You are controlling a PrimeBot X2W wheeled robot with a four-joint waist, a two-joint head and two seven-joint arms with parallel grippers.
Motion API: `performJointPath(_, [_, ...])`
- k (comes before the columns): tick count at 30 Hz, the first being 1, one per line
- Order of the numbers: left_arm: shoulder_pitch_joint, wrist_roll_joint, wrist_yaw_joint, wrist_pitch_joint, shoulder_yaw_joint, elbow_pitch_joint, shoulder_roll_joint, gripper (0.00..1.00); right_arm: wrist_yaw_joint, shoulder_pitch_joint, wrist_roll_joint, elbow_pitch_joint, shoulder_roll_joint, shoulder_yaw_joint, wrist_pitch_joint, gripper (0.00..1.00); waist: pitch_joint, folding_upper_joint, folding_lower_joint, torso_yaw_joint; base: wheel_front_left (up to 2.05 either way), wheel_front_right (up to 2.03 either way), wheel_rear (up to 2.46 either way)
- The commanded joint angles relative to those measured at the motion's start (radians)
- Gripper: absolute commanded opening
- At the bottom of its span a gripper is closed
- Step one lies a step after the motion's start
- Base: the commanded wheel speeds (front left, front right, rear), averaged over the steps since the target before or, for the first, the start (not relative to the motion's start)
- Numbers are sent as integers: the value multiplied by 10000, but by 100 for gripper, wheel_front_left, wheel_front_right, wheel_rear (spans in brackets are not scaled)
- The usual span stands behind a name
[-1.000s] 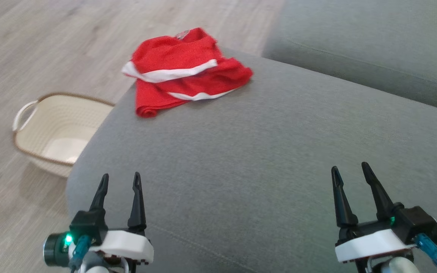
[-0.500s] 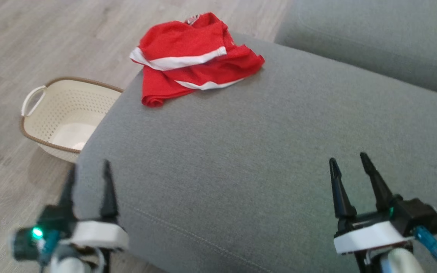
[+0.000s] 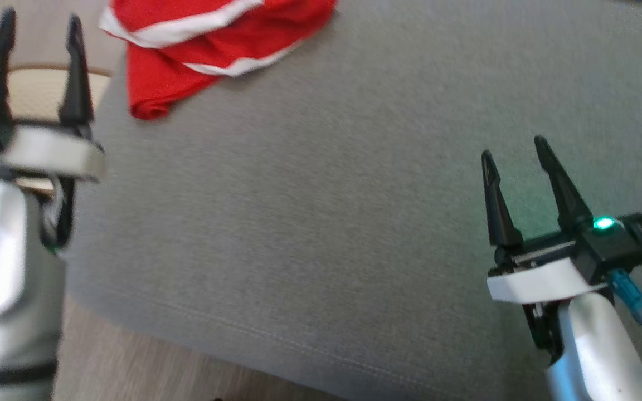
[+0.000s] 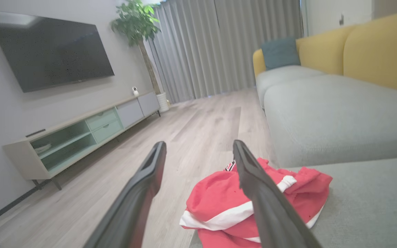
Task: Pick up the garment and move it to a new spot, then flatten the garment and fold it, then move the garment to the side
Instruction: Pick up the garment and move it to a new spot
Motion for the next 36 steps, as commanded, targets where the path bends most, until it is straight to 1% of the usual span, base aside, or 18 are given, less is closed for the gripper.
performJointPath(1, [-620, 34, -72, 104, 390, 51, 588, 100, -7, -309, -84, -375, -39, 309, -109, 100, 804, 0, -2, -712, 0, 0, 0])
performJointPath(7, [-2464, 78, -472, 771, 59, 2159, 1090, 100, -7, -722, -308, -501, -39, 265, -109, 100, 1603, 0, -2, -1206, 0, 0, 0])
performJointPath(12, [-3490, -341, -713, 1470, -164, 3593, 1186, 100, -7, -973, -237, -586, -39, 198, -109, 100, 2086, 0, -2, -1428, 0, 0, 0])
performJointPath(16, [-4020, -484, -807, 1881, -600, 4428, 1381, 100, -7, -1196, -248, -690, -39, 162, -109, 100, 2373, 0, -2, -1557, 0, 0, 0])
performJointPath(23, [-4604, -799, -842, 2321, -1326, 5535, 1575, 100, -7, -1306, -331, -849, -39, 108, -109, 100, 2674, 0, -2, -1672, 0, 0, 0])
performJointPath(28, [-5004, -852, -829, 2323, -1465, 6134, 1757, 100, -7, -1368, -329, -955, -39, 215, -109, 100, 2846, 0, -2, -1834, 0, 0, 0])
performJointPath(31, [-5221, -819, -656, 2270, -1471, 6466, 1829, 100, -7, -1359, -332, -999, -39, 303, -109, 100, 2903, 0, -2, -1963, 0, 0, 0])
performJointPath(35, [-5453, -833, -601, 2475, -1531, 6969, 1837, 100, -7, -1359, -319, -1076, -39, 315, -109, 100, 2990, 0, -2, -2140, 0, 0, 0])
performJointPath(36, [-5508, -832, -596, 2524, -1553, 7076, 1838, 94, -7, -1360, -312, -1097, -39, 300, -109, 100, 3007, 0, -2, -2177, 0, 0, 0])
